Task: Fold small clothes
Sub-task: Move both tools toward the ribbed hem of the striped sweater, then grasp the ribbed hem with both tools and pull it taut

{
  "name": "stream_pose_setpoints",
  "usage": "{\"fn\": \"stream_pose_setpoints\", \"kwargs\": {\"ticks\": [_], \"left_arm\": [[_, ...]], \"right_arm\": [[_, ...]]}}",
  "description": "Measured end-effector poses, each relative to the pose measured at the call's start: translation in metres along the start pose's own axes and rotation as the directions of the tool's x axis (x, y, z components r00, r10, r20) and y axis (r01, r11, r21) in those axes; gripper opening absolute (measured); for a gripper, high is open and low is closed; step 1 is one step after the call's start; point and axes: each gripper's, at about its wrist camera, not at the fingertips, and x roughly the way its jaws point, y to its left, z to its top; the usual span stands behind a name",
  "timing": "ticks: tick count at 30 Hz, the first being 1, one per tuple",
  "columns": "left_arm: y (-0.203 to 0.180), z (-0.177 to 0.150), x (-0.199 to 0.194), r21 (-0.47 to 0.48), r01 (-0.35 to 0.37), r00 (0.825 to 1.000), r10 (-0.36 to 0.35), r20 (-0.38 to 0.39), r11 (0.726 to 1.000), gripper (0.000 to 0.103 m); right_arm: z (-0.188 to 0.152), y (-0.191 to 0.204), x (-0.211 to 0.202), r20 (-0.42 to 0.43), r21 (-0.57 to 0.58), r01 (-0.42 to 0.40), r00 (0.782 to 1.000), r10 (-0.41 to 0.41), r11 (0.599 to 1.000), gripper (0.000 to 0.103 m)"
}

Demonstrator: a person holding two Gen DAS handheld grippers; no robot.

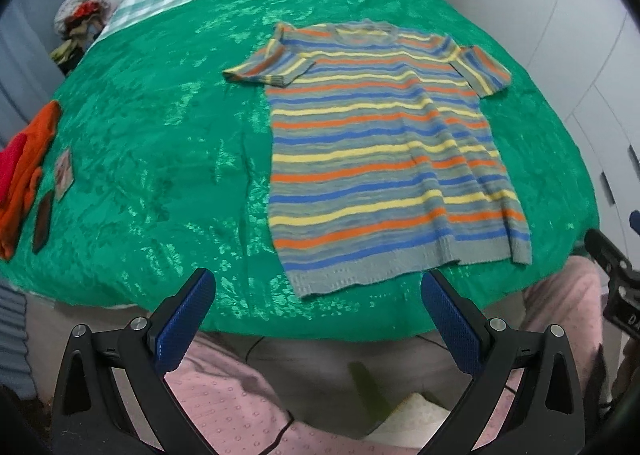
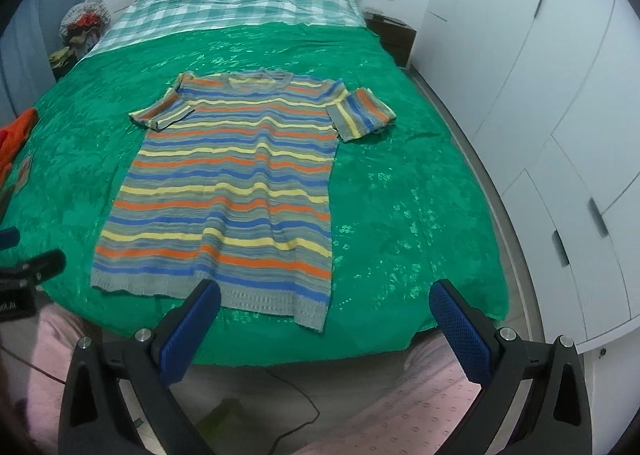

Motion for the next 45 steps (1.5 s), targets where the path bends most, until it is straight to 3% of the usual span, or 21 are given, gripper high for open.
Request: {"fn": "stream_pose_setpoints", "kwargs": {"ticks": [5,13,37,40,43,45], "left_arm": [[0.003,0.002,0.002,-0.023,0.03,0.999,-0.031,-0.009,0.999,0.103],[0.003,0.007,0.002,-0.006,-0.007,1.0,0.007,0.011,1.0,0.103],[0.014,-0.002,0.001,-0.009,0.0,1.0,0.0,0.012,1.0,0.103],[0.033,-0.012,0.018,-0.034,0.014,1.0,-0.014,0.001,0.999,0.103],[0.074,-0.026,0.058,-0.161,0.06,0.996,-0.071,-0.059,0.985,0.102],[0.094,-0.032,0.087,-0.227,0.106,0.987,-0.131,-0.097,0.968,0.101]], "right_arm": [[0.003,-0.004,0.0,0.003,0.008,0.013,1.0,-0.013,1.0,0.103],[0.014,-0.002,0.006,0.008,-0.02,0.03,1.0,-0.03,0.999,0.103],[0.011,0.001,0.001,0.013,-0.02,0.044,0.999,-0.044,0.999,0.103],[0.007,-0.007,0.003,0.03,-0.017,0.001,1.0,-0.001,1.0,0.103],[-0.008,-0.038,0.029,-0.008,0.059,-0.131,0.991,0.132,0.99,0.103],[-0.021,-0.058,0.057,-0.058,0.137,-0.229,0.969,0.239,0.964,0.103]]}}
